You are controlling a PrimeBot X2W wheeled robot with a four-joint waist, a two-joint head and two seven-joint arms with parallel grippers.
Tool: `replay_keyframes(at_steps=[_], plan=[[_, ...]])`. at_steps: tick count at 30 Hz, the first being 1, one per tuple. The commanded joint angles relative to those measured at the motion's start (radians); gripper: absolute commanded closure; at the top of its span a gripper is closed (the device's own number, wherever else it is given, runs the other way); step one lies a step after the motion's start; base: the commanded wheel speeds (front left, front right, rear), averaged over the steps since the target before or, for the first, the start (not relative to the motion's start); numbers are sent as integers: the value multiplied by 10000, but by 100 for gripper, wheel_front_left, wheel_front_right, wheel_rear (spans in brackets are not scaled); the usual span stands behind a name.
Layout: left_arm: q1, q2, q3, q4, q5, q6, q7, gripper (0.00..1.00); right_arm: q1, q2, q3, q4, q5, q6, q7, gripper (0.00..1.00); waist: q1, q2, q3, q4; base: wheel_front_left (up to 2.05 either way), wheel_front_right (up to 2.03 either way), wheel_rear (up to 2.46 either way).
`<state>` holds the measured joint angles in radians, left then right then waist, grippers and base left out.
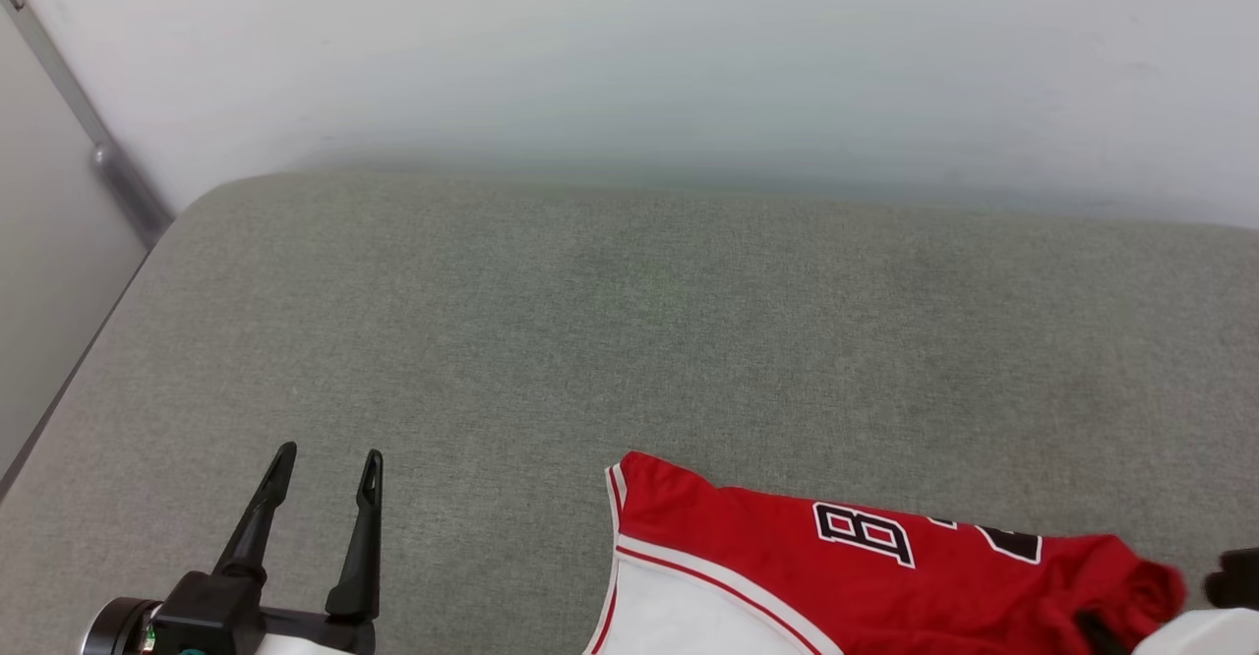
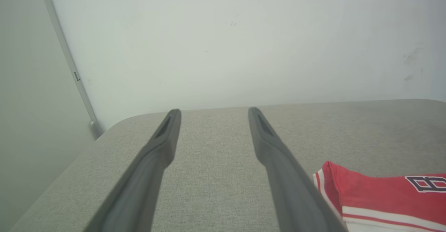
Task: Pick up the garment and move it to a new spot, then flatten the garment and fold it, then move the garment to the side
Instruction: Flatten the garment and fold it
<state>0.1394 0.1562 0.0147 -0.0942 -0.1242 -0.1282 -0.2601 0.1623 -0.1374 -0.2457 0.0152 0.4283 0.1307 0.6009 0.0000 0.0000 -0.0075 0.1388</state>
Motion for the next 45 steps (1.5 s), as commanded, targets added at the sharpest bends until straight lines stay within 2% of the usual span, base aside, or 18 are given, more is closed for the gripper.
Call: replay_keyframes(at_steps=[1,9,14,21,28,34,35,36,41,45], plan=[[116,-50,5,21,-26,-20,-72,0,234,209,373,-475,132,-2,248,100,0,0,-84,44,0,0,0],[168,-123,-120,94,-63,-17,-72,0,200,800,1768,-1622,605,-2,1083,100,0,0,-177,235,0,0,0],[94,-44,-111,105,-97,-17,-72,0,-175,878,2867,-1545,1561,0,1058,100,0,0,-144,417,0,0,0],[-83,16,-313,213,-143,-18,-73,0,-1032,878,4628,63,3410,0,-224,100,0,0,-46,689,0,0,0],[-241,119,-465,291,-212,-18,-73,0,-2332,877,6013,2319,3615,0,-1993,100,0,0,98,961,0,0,0],[-285,151,-515,369,-254,-18,-72,0,-3293,874,6940,3740,4391,1,-3058,100,0,0,227,1130,0,0,0],[-283,150,-520,392,-250,-18,-73,0,-3438,877,7059,3936,4472,1,-3169,87,0,0,240,1141,0,0,0],[-289,150,-534,415,-246,-18,-73,0,-3593,881,7225,4104,4535,1,-3265,0,0,0,246,1150,0,0,0],[-293,119,-471,485,-242,-19,-72,0,-4117,875,7858,4443,4964,0,-3595,0,0,0,201,1098,0,0,0],[-191,99,-393,501,-214,-19,-74,0,-4373,874,8055,4398,4861,0,-3717,0,0,0,72,929,0,0,0]])
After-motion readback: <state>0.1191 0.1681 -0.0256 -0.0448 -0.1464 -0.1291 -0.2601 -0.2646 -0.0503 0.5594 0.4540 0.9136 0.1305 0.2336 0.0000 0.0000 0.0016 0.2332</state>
